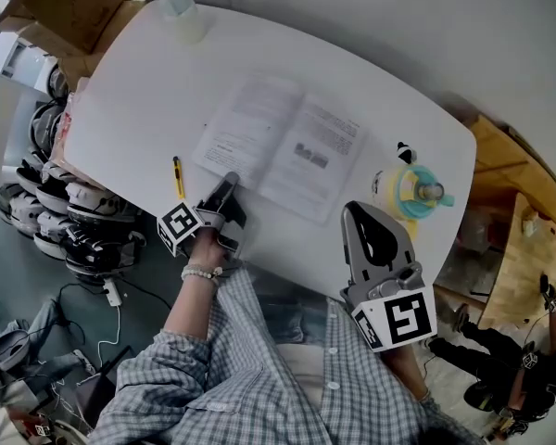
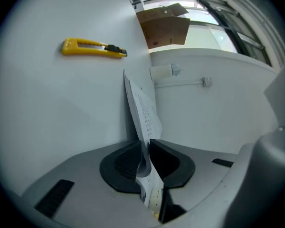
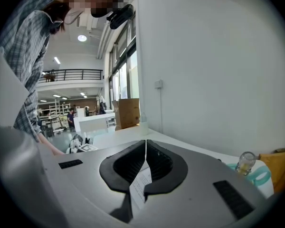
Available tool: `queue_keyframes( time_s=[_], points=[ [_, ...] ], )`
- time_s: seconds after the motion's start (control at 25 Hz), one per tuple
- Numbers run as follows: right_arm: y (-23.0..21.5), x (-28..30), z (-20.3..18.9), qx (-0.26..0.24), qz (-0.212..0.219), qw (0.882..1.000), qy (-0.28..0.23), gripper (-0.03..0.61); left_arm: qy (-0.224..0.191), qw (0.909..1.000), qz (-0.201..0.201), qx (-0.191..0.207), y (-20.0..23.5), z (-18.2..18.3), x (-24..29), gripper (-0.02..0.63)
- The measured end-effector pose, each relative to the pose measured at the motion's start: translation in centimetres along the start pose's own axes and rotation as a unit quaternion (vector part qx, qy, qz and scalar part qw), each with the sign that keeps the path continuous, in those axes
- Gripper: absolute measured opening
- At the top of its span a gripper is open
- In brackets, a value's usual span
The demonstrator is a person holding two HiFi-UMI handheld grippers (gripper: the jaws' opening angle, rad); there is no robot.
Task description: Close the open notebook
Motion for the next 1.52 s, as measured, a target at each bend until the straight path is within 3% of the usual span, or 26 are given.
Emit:
queue_keyframes(
  time_s=[0.16,0.32,0.48,0.6,0.72,0.88,1.12,1.4,1.52],
  points=[
    [0.0,-0.2,-0.1,0.001,-0.001,1.0,0.002,0.023,-0.017,0.9988,0.01,0.045,-0.9,-0.1,-0.1,0.041],
    [0.2,-0.4,-0.1,0.001,-0.001,1.0,0.0,0.023,-0.008,0.99,0.036,0.136,-2.8,0.0,0.0,0.034],
    [0.4,-0.5,0.2,-0.002,0.0,1.0,-0.005,0.023,0.022,0.9693,0.076,0.233,-4.3,-0.2,0.1,0.034],
    [0.4,-0.7,0.3,-0.003,-0.001,1.0,-0.008,0.023,0.051,0.943,0.112,0.309,-4.9,-0.7,0.1,0.034],
    [0.4,-0.9,0.2,-0.005,0.0,1.0,-0.01,0.023,0.075,0.9103,0.141,0.382,-5.8,-1.5,0.2,0.034],
    [0.6,-1.2,0.2,-0.006,0.0,1.0,-0.012,0.023,0.111,0.8573,0.165,0.475,-6.8,-2.6,0.5,0.031],
    [0.6,-1.7,0.0,-0.007,-0.001,1.0,-0.014,0.023,0.181,0.7545,0.185,0.603,-7.4,-4.7,1.1,0.023],
    [0.9,-2.0,-0.2,-0.003,-0.002,1.0,-0.015,0.023,0.237,0.6651,0.189,0.682,-7.7,-6.5,1.7,0.023],
    [0.7,-2.0,-0.2,-0.003,-0.002,1.0,-0.016,0.023,0.264,0.6105,0.188,0.723,-7.9,-7.4,2.1,0.023]
  ],
)
Point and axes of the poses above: the fingertips, and each gripper's own axes: x forward along the fingers, y to its left, z out of its top, the point moved 7 cm from there along -x, backward along the fingers, and after that the axes turned 6 degrees about y, right-handed, at the moved point
